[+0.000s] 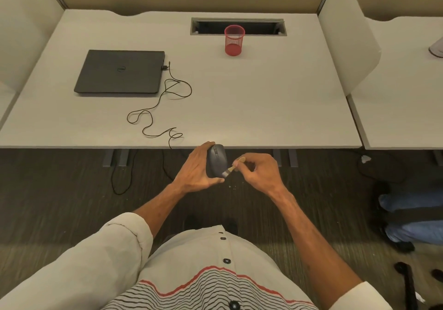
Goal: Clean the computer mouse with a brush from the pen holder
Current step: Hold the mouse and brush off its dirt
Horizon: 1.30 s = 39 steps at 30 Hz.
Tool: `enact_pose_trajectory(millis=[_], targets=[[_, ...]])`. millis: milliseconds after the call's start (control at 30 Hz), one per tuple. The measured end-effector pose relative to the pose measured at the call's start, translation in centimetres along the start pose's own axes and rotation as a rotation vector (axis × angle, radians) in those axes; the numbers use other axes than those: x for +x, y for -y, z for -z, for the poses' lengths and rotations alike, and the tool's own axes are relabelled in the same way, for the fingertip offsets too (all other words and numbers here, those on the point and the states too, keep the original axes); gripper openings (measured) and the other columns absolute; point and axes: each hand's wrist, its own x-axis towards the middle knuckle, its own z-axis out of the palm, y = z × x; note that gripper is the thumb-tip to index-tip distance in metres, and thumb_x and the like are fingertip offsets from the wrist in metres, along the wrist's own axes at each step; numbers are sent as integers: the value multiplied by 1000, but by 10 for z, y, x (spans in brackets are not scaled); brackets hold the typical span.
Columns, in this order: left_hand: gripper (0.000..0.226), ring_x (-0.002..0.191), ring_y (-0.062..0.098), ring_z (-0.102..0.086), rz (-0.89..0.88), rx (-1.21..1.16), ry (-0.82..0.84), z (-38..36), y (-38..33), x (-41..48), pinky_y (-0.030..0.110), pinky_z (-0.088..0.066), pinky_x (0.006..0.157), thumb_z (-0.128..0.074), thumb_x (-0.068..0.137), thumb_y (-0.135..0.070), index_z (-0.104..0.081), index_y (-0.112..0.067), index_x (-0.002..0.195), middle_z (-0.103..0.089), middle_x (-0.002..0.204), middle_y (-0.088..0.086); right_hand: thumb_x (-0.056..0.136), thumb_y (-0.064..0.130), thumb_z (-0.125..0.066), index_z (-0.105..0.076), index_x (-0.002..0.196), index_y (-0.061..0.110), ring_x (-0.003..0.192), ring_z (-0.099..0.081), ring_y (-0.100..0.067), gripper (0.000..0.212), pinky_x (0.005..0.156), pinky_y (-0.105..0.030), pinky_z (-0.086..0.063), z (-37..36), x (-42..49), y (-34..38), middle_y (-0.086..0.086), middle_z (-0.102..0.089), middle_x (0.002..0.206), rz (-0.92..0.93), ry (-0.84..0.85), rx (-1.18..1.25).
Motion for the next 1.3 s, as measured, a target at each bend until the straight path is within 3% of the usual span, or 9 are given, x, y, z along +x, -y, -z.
enact_pose_trajectory(millis=[133, 233, 400, 533, 633, 800, 900, 1033, 1300], targets=[[121, 152, 26, -40, -19, 4, 3, 3, -3, 5, 44, -31, 133, -94, 77, -50, -21, -13, 166, -32, 168, 9, 102, 42, -73, -83, 109, 30, 74, -67, -8, 17, 67, -30, -61, 3, 3, 1, 13, -77, 89, 20, -121, 13], [120, 152, 25, -40, -42, 25, -3, 5, -4, 7, 43, -31, 132, -95, 76, -50, -23, -13, 165, -34, 167, 9, 104, 41, -71, -80, 120, 30, 79, -69, -7, 21, 69, -25, -61, 2, 10, 6, 14, -80, 103, 41, -224, 35], [116, 154, 25, -39, -85, 39, 6, 6, -5, 8, 50, -31, 132, -96, 77, -45, -26, -9, 164, -32, 170, 8, 106, 41, -69, -78, 125, 31, 84, -72, -9, 24, 78, -33, -65, -2, 20, 15, 13, -80, 114, 62, -195, -12], [116, 160, 27, -34, -88, 64, 4, 9, -3, 10, 52, -26, 134, -95, 78, -42, -26, -8, 165, -29, 173, 9, 106, 43, -66, -80, 120, 32, 78, -66, -6, 23, 76, -37, -64, -4, 19, 17, 12, -81, 106, 79, -105, -72], [118, 162, 26, -30, -91, 85, 8, 10, -3, 12, 51, -22, 136, -95, 77, -42, -24, -10, 166, -26, 175, 8, 105, 47, -66, -83, 101, 29, 73, -65, -9, 25, 72, -39, -63, -6, 21, 20, 11, -80, 90, -14, -116, -90], [119, 156, 24, -37, -67, 38, 4, 13, -2, 12, 50, -30, 133, -95, 77, -44, -23, -11, 165, -30, 171, 6, 102, 51, -65, -80, 78, 25, 67, -66, -12, 39, 72, -40, -63, -8, 21, 16, 9, -72, 71, -88, -28, -113], [119, 155, 25, -37, -71, 37, 1, 15, -2, 13, 51, -30, 133, -96, 76, -43, -23, -12, 165, -31, 170, 7, 102, 49, -68, -82, 82, 27, 69, -66, -10, 33, 69, -37, -61, -10, 18, 14, 11, -73, 74, -88, -65, -33], [122, 158, 25, -35, -71, 42, 8, 16, 0, 12, 50, -29, 134, -97, 75, -44, -22, -13, 166, -30, 171, 7, 103, 52, -67, -84, 99, 31, 70, -61, -1, 28, 66, -19, -46, -9, 21, 17, 19, -76, 87, -62, -162, 12], [121, 154, 25, -38, -51, 25, 10, 16, 4, 7, 51, -33, 131, -95, 77, -47, -22, -13, 166, -31, 170, 8, 102, 50, -69, -84, 92, 31, 67, -62, -6, 26, 68, -31, -57, -6, 13, 12, 16, -70, 74, -73, -144, -140]])
